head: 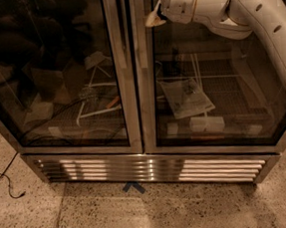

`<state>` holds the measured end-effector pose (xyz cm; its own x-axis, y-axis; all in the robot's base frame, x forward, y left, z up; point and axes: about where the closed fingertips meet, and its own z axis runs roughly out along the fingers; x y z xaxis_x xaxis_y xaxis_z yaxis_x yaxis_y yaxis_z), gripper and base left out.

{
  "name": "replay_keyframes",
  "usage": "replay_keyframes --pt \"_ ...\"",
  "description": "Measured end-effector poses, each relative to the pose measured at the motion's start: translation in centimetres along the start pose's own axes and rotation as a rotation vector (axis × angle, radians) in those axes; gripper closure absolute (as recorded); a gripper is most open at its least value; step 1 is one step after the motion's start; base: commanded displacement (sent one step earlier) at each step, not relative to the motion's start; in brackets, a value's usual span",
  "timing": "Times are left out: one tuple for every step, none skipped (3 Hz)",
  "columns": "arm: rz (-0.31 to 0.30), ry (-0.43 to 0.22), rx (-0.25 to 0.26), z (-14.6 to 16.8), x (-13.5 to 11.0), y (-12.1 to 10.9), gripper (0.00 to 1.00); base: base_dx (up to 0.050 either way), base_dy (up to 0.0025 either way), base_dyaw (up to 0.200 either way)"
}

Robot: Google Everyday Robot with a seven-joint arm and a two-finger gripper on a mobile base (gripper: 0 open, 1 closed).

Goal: Pick orange can from top drawer and place on counter

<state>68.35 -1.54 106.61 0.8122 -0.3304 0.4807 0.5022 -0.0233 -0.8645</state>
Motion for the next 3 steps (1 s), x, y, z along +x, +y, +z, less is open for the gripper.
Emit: replay_keyframes --pt "-0.002 -0.010 0.003 0.02 -0.11 0.09 0.19 0.000 0.00000 0.000" --pt "-0.002 -0.010 0.003 -0.52 0.15 0.14 0.50 0.000 0.00000 0.000" --pt "-0.002 -0.010 0.003 -0.80 0.42 0.25 0.73 0.000 0.00000 0.000"
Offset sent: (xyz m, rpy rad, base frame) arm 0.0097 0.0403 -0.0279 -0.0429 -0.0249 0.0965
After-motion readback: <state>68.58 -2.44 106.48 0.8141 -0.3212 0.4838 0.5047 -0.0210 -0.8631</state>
